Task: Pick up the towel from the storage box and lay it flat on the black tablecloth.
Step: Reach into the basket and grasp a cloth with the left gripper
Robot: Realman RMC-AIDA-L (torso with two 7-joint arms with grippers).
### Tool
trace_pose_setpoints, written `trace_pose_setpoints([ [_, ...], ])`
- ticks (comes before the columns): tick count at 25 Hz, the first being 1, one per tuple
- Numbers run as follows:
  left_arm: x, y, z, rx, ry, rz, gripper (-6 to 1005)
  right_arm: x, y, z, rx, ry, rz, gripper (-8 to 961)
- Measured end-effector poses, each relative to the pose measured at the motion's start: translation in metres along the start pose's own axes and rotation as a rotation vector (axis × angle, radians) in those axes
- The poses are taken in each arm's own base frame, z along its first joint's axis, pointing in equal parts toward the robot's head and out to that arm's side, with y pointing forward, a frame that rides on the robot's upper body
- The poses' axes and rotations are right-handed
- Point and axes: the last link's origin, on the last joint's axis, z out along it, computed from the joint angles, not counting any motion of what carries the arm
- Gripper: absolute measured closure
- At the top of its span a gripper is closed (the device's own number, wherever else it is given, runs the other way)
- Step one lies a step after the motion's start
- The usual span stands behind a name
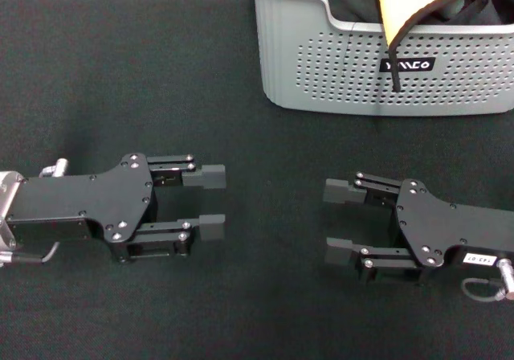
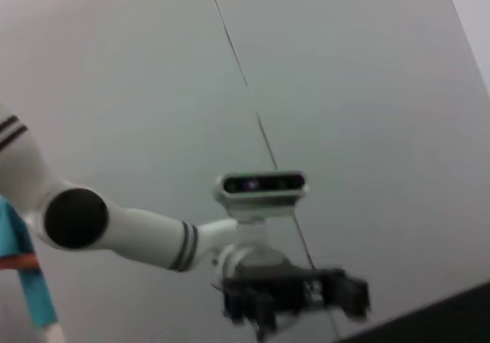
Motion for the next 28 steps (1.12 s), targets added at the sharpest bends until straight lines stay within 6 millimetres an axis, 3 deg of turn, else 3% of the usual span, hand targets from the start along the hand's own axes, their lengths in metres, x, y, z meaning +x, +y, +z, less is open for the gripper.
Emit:
trace_pose_setpoints([
  [4, 0.019, -0.008, 0.004, 0.050, 0.069, 0.052, 371, 0.007, -0.008, -0.009, 0.082, 0.029, -0.004, 173],
  [7, 0.049, -0.023, 0.013, 0.120, 0.106, 0.071, 374, 0.012, -0.013, -0.023, 0.174, 0.038, -0.006, 175],
  [16, 0.150, -0.072, 0.073, 0.298, -0.019, 0.173, 396, 0.029, -0.002, -0.046, 0.280, 0.017, 0.001, 178],
  [20, 0.166, -0.092, 0.112, 0.388, -0.134, 0.192, 408, 0.037, 0.003, -0.046, 0.297, 0.011, 0.010, 179],
  [28, 0.169, -0.117, 0.183, 0.586, -0.390, 0.261, 431, 0.045, 0.008, -0.053, 0.338, 0.000, 0.027, 180],
])
